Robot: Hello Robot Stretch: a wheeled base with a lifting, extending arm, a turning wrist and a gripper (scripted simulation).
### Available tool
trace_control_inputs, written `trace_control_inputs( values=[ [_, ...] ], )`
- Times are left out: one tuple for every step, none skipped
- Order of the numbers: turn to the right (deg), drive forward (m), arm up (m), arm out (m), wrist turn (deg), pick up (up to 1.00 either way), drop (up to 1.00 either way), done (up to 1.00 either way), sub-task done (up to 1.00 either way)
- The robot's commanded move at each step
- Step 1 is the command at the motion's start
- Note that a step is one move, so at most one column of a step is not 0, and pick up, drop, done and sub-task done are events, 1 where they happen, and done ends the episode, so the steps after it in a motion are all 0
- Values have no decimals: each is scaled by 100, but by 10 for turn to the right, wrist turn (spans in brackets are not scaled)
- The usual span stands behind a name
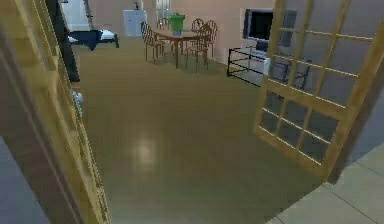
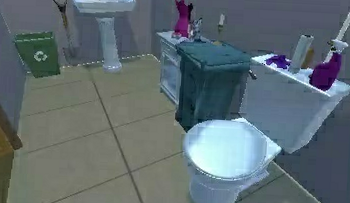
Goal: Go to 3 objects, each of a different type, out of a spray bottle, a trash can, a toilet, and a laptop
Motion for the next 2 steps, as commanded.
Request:
trace_control_inputs(
  values=[
    [450, 0, 0, 0, 0, 0, 0, 0, 0],
    [120, 0, 0, 0, 0, 0, 0, 0, 0]
  ],
)
